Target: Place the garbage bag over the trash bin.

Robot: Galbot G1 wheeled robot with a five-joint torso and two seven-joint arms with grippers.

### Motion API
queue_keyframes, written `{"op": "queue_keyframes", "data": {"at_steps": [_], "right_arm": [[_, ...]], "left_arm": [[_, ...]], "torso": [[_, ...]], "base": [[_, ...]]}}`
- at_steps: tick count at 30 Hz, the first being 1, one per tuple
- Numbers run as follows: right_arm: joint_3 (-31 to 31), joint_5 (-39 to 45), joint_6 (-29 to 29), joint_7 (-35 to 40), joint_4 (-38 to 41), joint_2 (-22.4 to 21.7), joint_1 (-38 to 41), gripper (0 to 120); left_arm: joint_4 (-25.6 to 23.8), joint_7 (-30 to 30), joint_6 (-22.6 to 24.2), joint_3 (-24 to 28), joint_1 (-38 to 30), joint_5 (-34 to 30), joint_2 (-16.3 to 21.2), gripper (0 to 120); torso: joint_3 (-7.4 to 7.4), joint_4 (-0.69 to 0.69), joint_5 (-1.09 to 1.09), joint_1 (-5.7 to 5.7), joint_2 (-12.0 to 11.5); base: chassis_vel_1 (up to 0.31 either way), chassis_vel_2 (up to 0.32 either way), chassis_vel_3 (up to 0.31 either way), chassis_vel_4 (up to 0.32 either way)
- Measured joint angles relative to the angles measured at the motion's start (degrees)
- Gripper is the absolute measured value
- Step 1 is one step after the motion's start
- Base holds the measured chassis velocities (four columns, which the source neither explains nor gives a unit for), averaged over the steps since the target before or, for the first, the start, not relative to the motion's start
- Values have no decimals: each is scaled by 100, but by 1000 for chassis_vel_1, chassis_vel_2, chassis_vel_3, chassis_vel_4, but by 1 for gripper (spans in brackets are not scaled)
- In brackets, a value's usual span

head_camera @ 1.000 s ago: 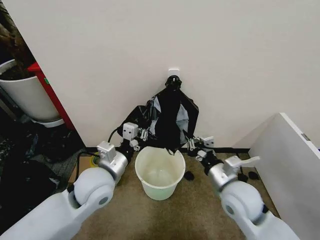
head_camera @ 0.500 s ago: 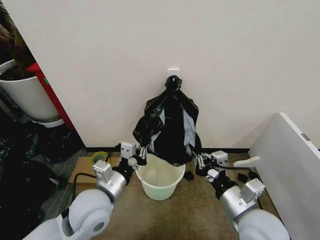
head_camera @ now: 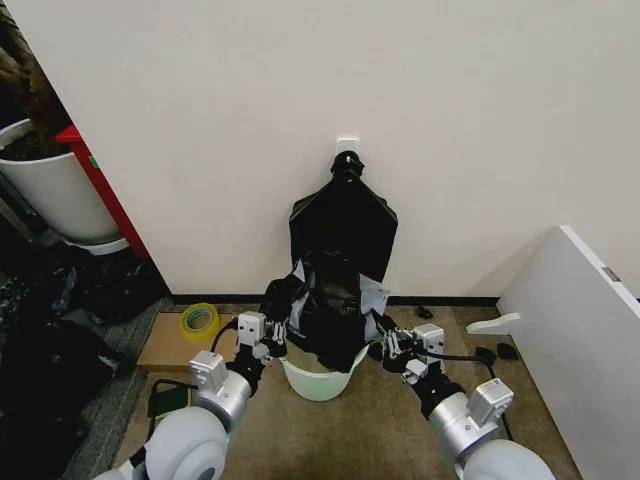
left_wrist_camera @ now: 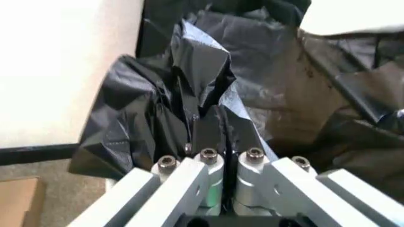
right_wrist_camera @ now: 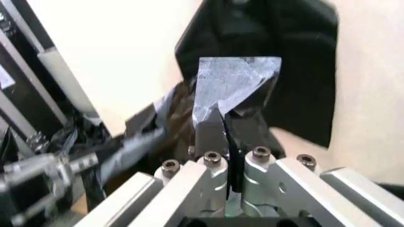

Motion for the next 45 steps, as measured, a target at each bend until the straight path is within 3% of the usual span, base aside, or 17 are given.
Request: {"op": "queue_keyframes", "data": {"at_steps": [11,17,26,35,45], "right_arm": [[424,312,-99,57,353,-48,-161,0],[17,258,-92,130,-83,102,-81,0],[-488,-120,58,297,-937,453,100,0],[-427,-373,-571,1143,-1095,470,-200,0],[-512,-278,-1359,1776,-1540,556,275,0]], "left_arm": [[385,-156,302,532,-492,-433,-403,0],[443,-438,463,435,-352,-697,-445,0],[613,-489,388,150,-99,-543,-332,0],[289,-558,420,-114,336,-269,-110,0],[129,-799,415,-316,1047,-112,-60,0]], "torso": [[0,-1,0,0,-1],[0,0,-1,0,-1],[0,1,0,0,-1],[0,-1,0,0,-1],[0,0,0,0,-1]], "base": [[0,0,0,0],[0,0,0,0],[0,0,0,0],[0,0,0,0],[0,0,0,0]]}}
